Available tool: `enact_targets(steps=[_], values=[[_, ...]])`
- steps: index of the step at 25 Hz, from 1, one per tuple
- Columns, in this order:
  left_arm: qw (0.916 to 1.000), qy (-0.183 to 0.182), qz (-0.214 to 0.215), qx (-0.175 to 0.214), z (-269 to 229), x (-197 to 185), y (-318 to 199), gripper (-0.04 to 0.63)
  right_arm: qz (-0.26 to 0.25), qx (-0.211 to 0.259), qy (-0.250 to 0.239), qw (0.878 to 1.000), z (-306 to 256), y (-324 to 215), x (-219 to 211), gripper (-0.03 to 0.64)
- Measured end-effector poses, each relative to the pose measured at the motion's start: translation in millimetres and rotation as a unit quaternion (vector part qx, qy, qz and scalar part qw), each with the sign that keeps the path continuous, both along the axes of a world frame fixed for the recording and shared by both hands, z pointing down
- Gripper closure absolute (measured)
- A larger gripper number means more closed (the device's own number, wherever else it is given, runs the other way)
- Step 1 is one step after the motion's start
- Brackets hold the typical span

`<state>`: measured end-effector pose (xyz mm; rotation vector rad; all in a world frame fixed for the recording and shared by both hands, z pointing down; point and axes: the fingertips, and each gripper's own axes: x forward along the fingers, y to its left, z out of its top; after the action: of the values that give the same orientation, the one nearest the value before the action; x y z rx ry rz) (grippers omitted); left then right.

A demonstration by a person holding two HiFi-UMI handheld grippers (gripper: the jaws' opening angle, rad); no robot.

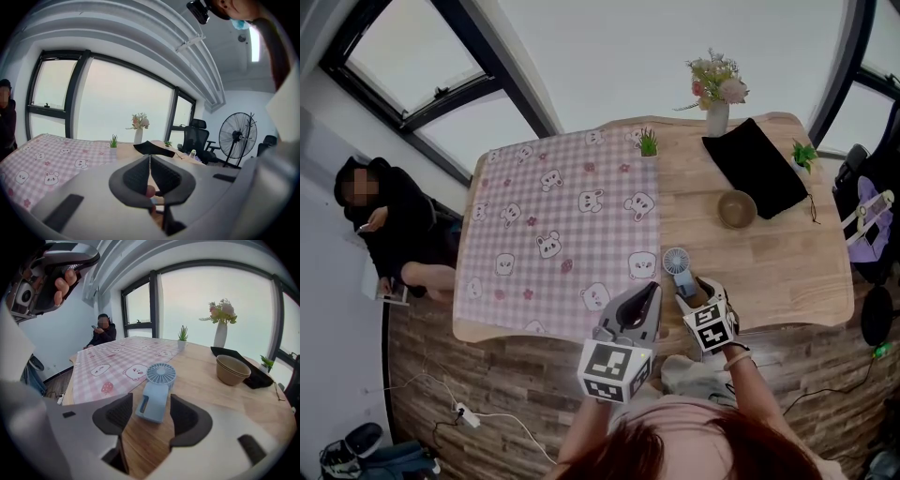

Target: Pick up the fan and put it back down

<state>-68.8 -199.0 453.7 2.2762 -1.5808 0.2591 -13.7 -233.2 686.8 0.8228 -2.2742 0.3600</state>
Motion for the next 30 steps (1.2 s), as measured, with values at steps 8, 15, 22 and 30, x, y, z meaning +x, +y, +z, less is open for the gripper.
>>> enact_targets(steps=[8,15,22,30], values=[[0.9999,-0.002,-0.002,-0.013,7,-3,-3,0.581,-0.001,-0.015,0.007,1.000,15,-7,-6,0.359],[0.9998,-0.001,-0.004,-0.018,11,-8,-5,0.581,-0.007,-0.019,0.014,1.000,23,-9,-15,0.353],[0.9998,-0.002,-0.004,-0.020,12,-12,-5,0.581,0.007,-0.025,0.024,0.999,31,-14,-17,0.353],[0.9998,0.000,-0.005,-0.020,12,-12,-5,0.581,0.010,-0.019,0.015,1.000,30,-16,-15,0.384]])
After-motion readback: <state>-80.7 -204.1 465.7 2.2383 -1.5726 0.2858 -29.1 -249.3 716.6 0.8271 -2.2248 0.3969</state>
